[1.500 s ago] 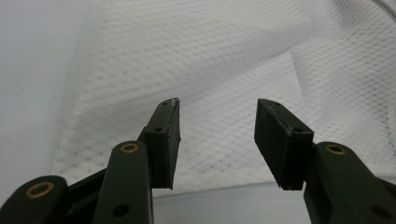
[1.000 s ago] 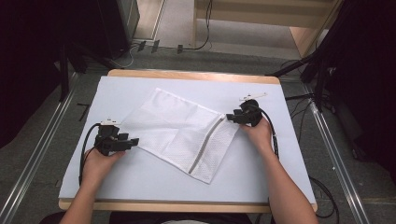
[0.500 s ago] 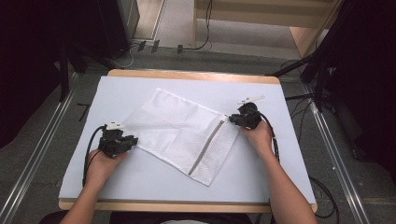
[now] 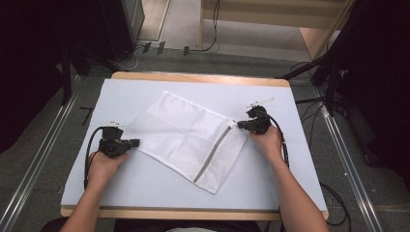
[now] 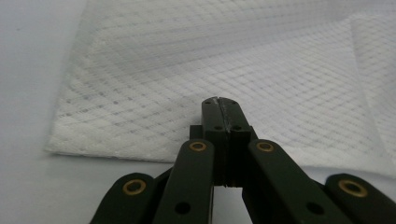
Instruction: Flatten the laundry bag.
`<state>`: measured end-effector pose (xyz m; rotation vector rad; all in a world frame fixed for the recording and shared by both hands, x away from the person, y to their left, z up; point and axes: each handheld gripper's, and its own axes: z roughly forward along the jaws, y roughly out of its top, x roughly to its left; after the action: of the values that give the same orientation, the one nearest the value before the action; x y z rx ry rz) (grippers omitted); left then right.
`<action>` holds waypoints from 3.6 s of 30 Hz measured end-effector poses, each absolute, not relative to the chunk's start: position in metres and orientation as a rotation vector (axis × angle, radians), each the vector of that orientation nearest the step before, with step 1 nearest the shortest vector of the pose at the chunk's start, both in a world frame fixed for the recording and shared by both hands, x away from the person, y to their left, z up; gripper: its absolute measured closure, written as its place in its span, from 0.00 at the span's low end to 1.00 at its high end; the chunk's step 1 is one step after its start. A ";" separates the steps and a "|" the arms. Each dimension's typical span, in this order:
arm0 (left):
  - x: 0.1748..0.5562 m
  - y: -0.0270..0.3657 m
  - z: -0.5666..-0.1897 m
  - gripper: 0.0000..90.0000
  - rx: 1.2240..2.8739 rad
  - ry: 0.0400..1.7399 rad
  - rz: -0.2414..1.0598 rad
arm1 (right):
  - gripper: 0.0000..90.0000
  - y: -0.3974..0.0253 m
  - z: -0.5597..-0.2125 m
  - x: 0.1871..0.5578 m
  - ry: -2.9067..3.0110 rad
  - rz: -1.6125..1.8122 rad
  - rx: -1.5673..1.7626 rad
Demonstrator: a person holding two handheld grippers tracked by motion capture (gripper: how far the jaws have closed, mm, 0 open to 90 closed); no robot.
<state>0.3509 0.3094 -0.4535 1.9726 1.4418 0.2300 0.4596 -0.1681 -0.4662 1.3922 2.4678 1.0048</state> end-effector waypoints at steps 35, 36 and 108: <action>0.390 0.331 -0.442 1.00 1.912 1.487 0.250 | 0.86 -0.164 -0.452 0.368 2.529 1.167 1.200; 0.387 0.331 -0.441 1.00 1.907 1.486 0.252 | 0.85 -0.164 -0.451 0.372 2.518 1.172 1.197; 0.354 0.311 -0.433 0.73 1.945 1.421 0.257 | 1.00 -0.128 -0.465 0.486 2.409 1.085 1.372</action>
<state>0.3544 0.3115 -0.4326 1.9445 1.4214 0.2567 0.4856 -0.1285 -0.4654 1.3716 2.4094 1.0852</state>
